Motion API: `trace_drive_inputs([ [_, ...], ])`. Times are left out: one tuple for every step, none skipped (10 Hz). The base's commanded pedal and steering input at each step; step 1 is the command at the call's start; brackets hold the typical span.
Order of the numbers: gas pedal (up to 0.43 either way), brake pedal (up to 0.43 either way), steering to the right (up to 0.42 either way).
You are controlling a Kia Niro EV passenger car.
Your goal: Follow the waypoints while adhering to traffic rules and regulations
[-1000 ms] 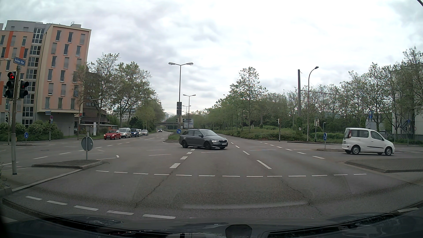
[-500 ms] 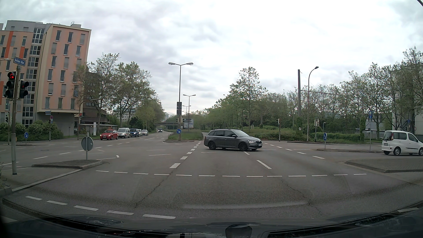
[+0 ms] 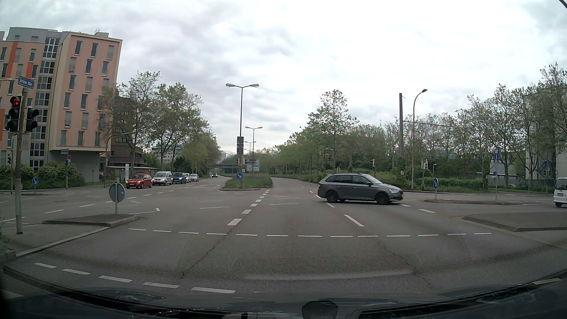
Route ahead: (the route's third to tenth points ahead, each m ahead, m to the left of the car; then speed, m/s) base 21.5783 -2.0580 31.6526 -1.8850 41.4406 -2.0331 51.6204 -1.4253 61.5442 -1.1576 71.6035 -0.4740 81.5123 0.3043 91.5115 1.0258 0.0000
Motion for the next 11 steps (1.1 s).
trace_drive_inputs([
  [0.0, 0.207, 0.014],
  [0.0, 0.207, 0.013],
  [0.0, 0.207, 0.013],
  [0.0, 0.207, 0.013],
  [0.0, 0.207, 0.013],
  [0.0, 0.207, 0.013],
  [0.0, 0.207, 0.013],
  [0.0, 0.207, 0.013],
  [0.0, 0.213, 0.012],
  [0.0, 0.207, 0.012],
  [0.0, 0.213, 0.013],
])
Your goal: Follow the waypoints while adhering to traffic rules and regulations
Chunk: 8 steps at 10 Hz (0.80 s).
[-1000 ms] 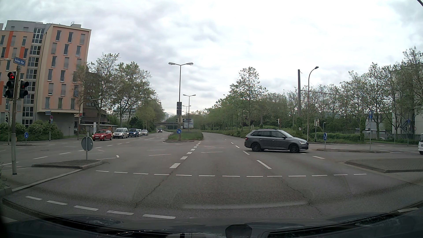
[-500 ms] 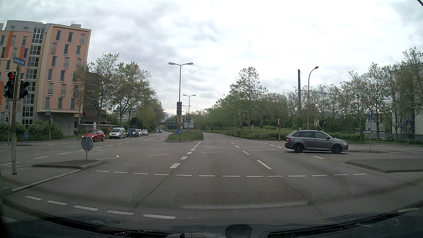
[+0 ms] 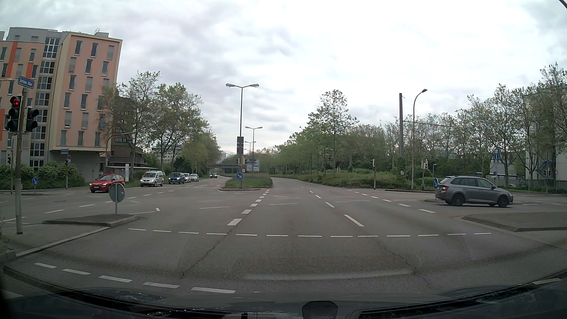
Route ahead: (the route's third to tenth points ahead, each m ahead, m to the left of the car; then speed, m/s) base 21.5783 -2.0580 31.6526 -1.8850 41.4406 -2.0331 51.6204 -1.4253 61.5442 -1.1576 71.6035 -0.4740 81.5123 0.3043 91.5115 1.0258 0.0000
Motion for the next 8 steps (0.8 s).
trace_drive_inputs([
  [0.0, 0.213, 0.012],
  [0.0, 0.213, 0.013],
  [0.0, 0.213, 0.014],
  [0.0, 0.213, 0.015],
  [0.0, 0.213, 0.016],
  [0.0, 0.213, 0.015],
  [0.0, 0.213, 0.015],
  [0.0, 0.213, 0.014],
])
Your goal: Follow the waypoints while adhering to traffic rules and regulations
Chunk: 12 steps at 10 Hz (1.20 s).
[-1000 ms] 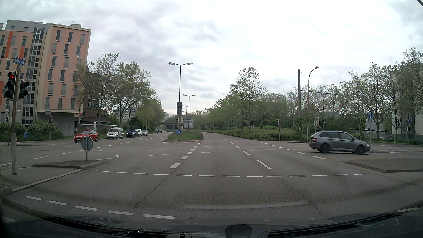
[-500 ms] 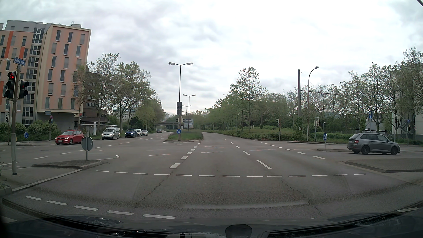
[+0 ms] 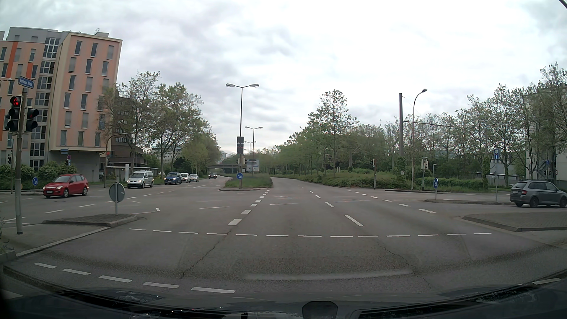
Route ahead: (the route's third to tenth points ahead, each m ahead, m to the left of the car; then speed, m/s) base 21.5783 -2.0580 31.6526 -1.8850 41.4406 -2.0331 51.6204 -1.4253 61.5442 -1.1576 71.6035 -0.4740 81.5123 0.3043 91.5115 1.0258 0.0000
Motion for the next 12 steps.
trace_drive_inputs([
  [0.0, 0.213, 0.013],
  [0.0, 0.213, 0.013],
  [0.0, 0.22, 0.013],
  [0.0, 0.22, 0.013],
  [0.0, 0.213, 0.013],
  [0.0, 0.22, 0.013],
  [0.0, 0.22, 0.013],
  [0.0, 0.22, 0.014],
  [0.0, 0.226, 0.013],
  [0.0, 0.226, 0.013],
  [0.0, 0.22, 0.013],
  [0.0, 0.22, 0.013],
])
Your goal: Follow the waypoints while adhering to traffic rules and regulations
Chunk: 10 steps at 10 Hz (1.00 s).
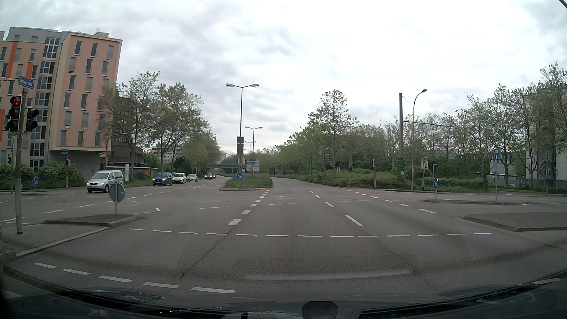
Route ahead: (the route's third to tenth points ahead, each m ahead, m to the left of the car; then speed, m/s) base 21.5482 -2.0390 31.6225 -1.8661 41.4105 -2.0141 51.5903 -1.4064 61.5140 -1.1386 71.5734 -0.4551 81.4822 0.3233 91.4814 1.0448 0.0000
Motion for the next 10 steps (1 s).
trace_drive_inputs([
  [0.0, 0.22, 0.013],
  [0.0, 0.22, 0.013],
  [0.0, 0.226, 0.013],
  [0.0, 0.226, 0.012],
  [0.0, 0.226, 0.012],
  [0.0, 0.226, 0.012],
  [0.0, 0.22, 0.012],
  [0.0, 0.226, 0.013],
  [0.0, 0.226, 0.012],
  [0.0, 0.226, 0.012],
])
